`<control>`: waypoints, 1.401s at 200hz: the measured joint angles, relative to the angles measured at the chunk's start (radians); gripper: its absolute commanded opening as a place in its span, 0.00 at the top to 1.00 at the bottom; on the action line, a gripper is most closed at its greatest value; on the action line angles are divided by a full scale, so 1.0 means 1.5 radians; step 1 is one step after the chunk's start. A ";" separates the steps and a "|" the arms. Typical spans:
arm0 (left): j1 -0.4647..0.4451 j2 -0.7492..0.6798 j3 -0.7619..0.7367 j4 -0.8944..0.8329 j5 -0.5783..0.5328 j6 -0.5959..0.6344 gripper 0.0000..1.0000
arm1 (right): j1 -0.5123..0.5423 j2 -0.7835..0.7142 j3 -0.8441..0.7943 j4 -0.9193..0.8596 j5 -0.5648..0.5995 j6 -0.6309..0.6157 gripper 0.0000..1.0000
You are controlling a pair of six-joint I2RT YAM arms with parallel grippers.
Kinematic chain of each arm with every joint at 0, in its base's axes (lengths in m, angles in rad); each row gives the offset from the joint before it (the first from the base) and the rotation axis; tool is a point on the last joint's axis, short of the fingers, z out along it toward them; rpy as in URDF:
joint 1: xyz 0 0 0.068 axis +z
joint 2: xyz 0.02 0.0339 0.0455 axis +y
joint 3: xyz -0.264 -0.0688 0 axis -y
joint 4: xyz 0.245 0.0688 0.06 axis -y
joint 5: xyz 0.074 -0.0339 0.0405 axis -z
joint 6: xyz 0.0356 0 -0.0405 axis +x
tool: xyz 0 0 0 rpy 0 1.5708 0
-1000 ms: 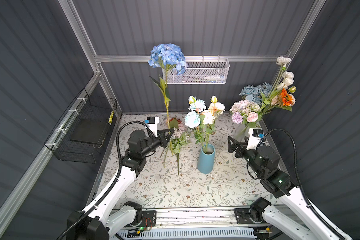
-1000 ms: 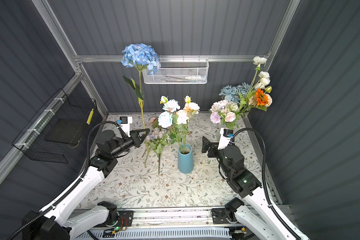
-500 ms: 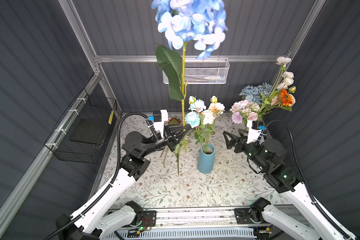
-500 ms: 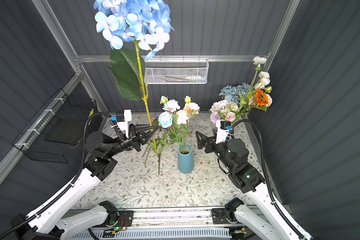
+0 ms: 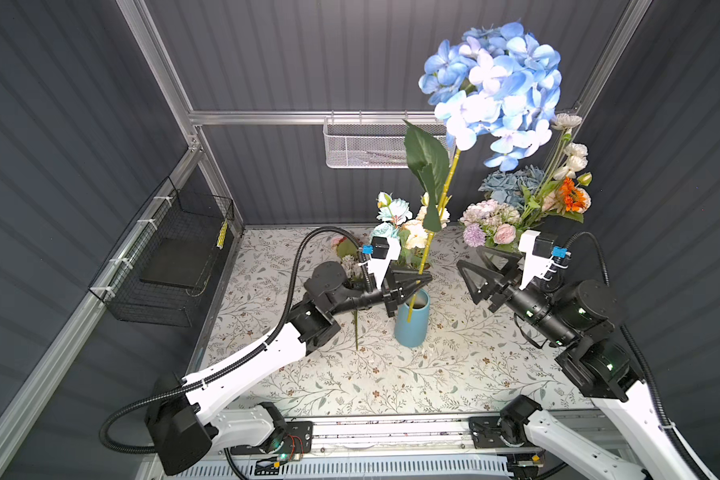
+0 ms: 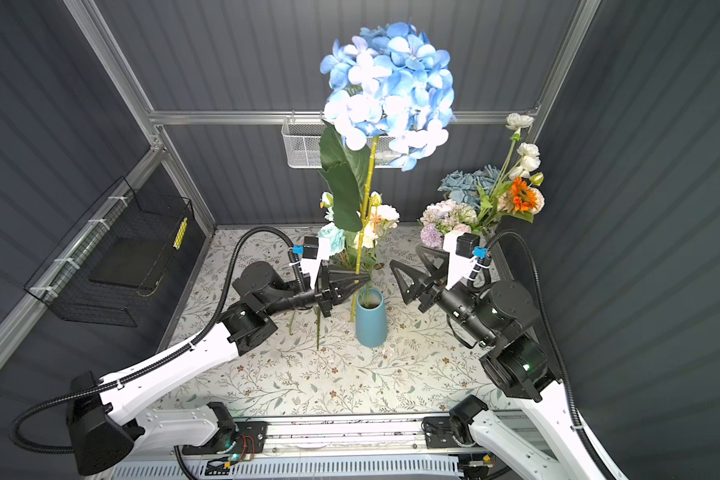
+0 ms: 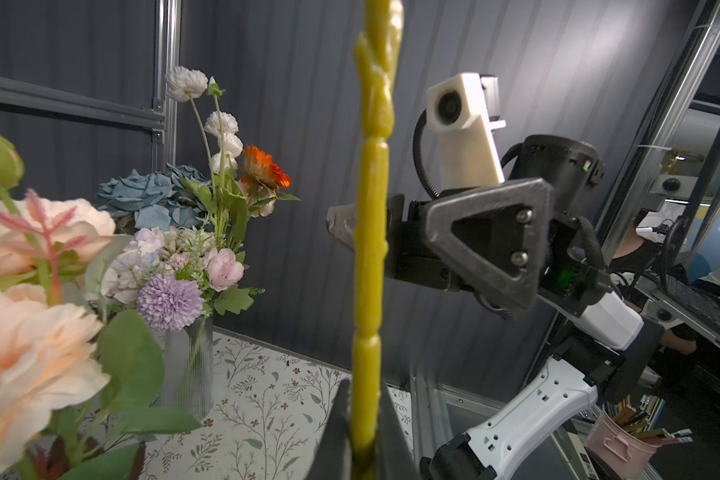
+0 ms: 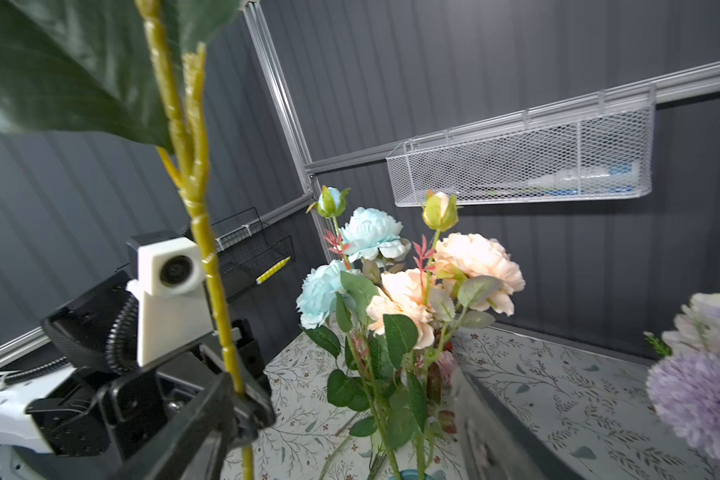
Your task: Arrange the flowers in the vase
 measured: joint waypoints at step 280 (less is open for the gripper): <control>-0.077 0.055 0.020 -0.054 -0.082 0.084 0.01 | 0.005 0.025 -0.044 0.089 -0.064 0.052 1.00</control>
